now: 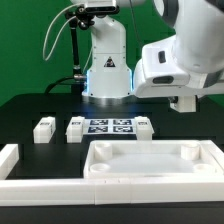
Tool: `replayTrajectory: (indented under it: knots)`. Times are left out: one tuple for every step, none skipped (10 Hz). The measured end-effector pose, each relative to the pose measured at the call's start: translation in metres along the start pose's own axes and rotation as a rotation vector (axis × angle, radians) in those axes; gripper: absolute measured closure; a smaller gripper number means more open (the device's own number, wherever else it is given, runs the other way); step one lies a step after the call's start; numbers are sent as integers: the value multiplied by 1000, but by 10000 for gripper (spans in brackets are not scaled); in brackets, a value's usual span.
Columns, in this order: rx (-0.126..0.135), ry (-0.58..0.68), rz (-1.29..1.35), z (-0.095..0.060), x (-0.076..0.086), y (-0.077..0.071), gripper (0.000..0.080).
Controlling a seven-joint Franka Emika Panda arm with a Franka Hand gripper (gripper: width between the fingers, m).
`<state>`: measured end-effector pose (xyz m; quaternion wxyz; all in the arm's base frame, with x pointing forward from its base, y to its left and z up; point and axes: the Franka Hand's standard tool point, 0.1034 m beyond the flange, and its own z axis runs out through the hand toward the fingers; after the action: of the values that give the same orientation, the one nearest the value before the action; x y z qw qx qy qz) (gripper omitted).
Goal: Assemble desk
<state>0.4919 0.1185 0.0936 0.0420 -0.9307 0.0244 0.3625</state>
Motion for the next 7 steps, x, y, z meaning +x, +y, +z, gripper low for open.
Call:
replayTrajectory:
  knots:
    - [3, 72, 1, -3, -3, 0, 511]
    - [6, 121, -41, -24, -10, 4, 511]
    - [7, 200, -74, -62, -13, 5, 511]
    - [-4, 276, -69, -84, -14, -2, 511]
    - [-8, 299, -68, -81, -14, -10, 511]
    - [-1, 382, -77, -82, -7, -11, 511]
    - [0, 429, -76, -83, -8, -10, 511]
